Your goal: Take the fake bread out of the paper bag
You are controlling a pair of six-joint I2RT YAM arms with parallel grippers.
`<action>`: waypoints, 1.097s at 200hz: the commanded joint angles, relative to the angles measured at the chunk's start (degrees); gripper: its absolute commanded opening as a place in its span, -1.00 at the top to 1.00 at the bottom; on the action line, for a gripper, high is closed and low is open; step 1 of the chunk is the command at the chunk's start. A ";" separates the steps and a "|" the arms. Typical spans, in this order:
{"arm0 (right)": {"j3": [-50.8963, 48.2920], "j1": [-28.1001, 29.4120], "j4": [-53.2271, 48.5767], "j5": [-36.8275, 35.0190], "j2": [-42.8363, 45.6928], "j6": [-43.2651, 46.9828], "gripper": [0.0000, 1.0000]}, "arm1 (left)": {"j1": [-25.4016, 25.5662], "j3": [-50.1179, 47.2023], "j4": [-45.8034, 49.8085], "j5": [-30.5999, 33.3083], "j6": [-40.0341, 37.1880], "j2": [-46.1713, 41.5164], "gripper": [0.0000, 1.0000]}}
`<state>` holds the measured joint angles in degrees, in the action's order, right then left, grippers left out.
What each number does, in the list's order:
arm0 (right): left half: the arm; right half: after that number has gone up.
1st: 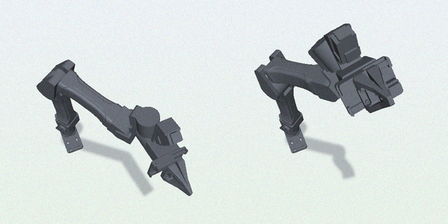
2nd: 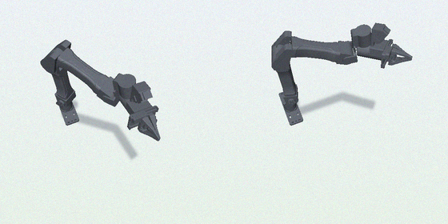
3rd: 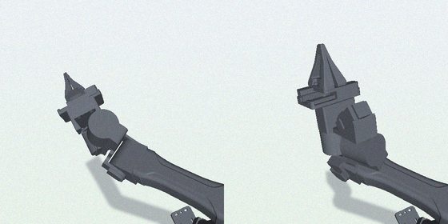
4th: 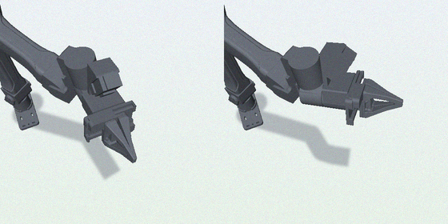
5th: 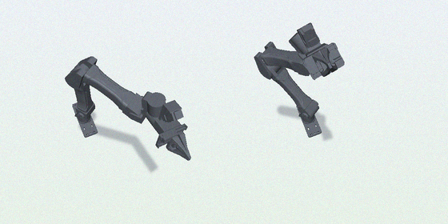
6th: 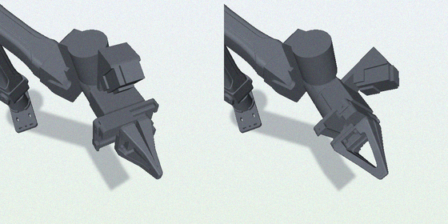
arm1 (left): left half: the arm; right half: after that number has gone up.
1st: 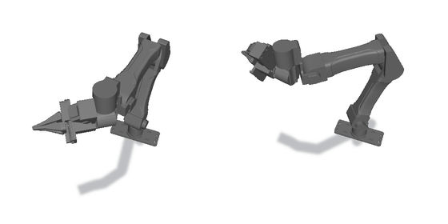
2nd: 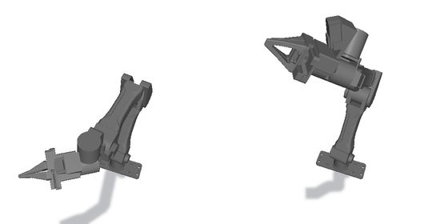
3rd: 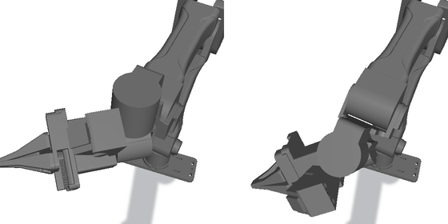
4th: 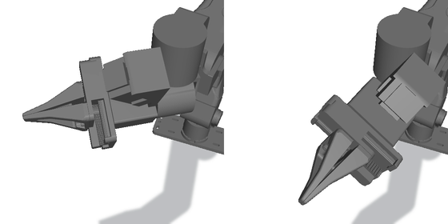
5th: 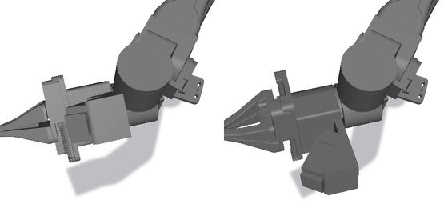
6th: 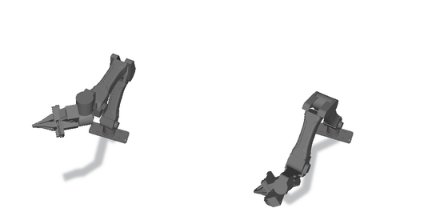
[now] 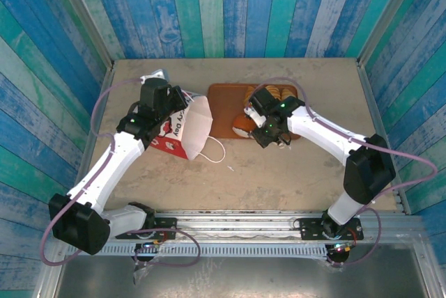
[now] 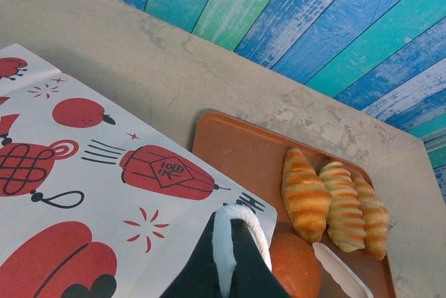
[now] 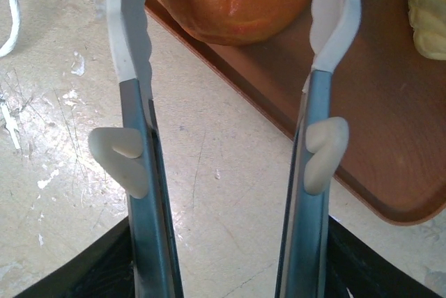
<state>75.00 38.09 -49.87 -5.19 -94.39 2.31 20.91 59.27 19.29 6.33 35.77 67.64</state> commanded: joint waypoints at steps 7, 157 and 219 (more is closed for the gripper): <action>1.21 -0.36 0.21 -0.70 -1.23 0.18 -0.22 | 0.18 -0.75 -1.01 0.53 -0.66 -2.64 1.00; -3.93 -5.49 -2.66 1.14 6.36 -2.22 -0.06 | 0.16 -0.06 -1.51 -0.31 -0.70 -1.28 1.00; -8.92 -11.91 -5.59 3.98 13.70 -4.26 -0.06 | 0.19 -0.24 -1.53 -0.08 -0.83 -1.55 1.00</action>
<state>66.98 28.03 -53.32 -2.48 -84.58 -0.19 20.91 59.18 19.27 5.85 35.77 67.64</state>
